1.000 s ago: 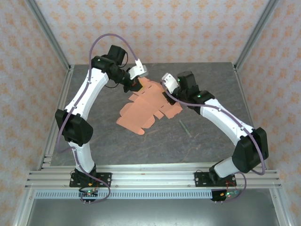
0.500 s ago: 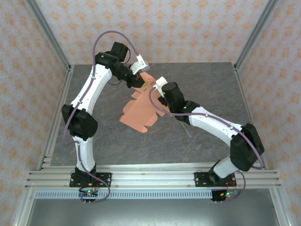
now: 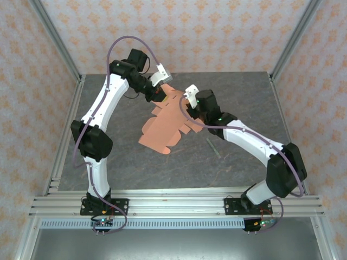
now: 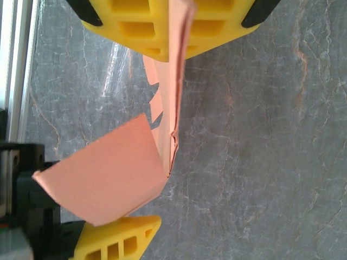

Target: Fold the paper box

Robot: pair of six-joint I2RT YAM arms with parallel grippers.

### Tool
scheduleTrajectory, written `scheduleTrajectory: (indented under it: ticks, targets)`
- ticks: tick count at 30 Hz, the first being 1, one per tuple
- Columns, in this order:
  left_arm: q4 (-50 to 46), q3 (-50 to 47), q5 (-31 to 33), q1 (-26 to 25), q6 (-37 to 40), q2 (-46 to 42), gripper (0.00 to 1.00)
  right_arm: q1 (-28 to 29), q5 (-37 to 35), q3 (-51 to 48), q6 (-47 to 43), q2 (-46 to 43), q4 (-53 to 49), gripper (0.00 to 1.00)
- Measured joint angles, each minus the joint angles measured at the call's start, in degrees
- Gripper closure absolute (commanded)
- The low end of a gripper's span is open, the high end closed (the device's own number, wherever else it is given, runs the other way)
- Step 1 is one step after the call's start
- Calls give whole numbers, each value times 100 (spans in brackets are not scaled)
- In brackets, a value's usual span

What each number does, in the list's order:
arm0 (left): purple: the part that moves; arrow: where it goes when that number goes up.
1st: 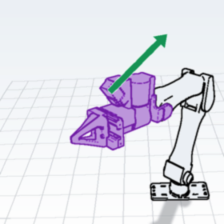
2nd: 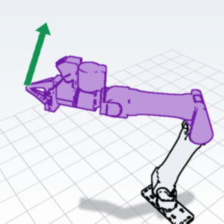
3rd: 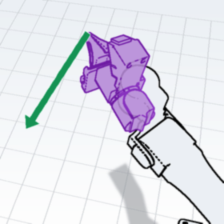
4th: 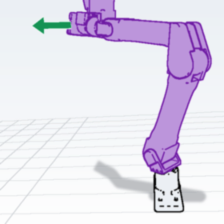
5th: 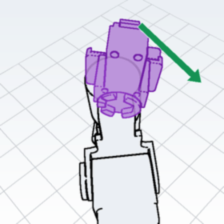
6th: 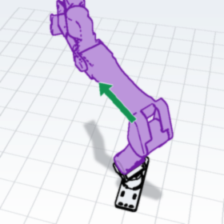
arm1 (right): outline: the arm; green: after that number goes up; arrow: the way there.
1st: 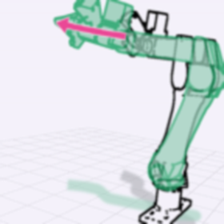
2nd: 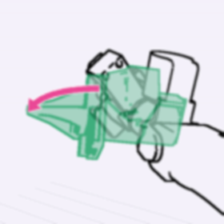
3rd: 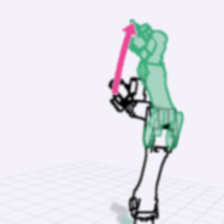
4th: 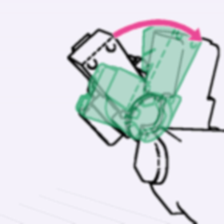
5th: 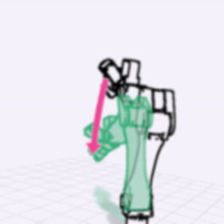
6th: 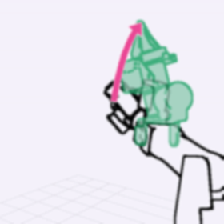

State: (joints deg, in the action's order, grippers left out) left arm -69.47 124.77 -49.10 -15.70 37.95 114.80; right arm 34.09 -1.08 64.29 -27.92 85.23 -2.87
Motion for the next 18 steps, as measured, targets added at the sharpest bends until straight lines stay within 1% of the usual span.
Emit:
scheduleTrajectory:
  ticks: [3, 11, 15, 18]
  targets:
    - [-24, 0, 2, 0, 24, 0, 100, -205, 505, 0, 9, -68, -140, 65]
    - [-85, 0, 4, 2, 111, 0, 100, -577, 1296, 2, -20, -175, -455, 61]
    - [-85, 0, 4, 2, 111, 0, 100, -647, 1602, 39, -61, -221, -544, 61]
    - [-85, 0, 4, 2, 111, 0, 100, -651, 1775, 140, -109, -195, -680, 65]
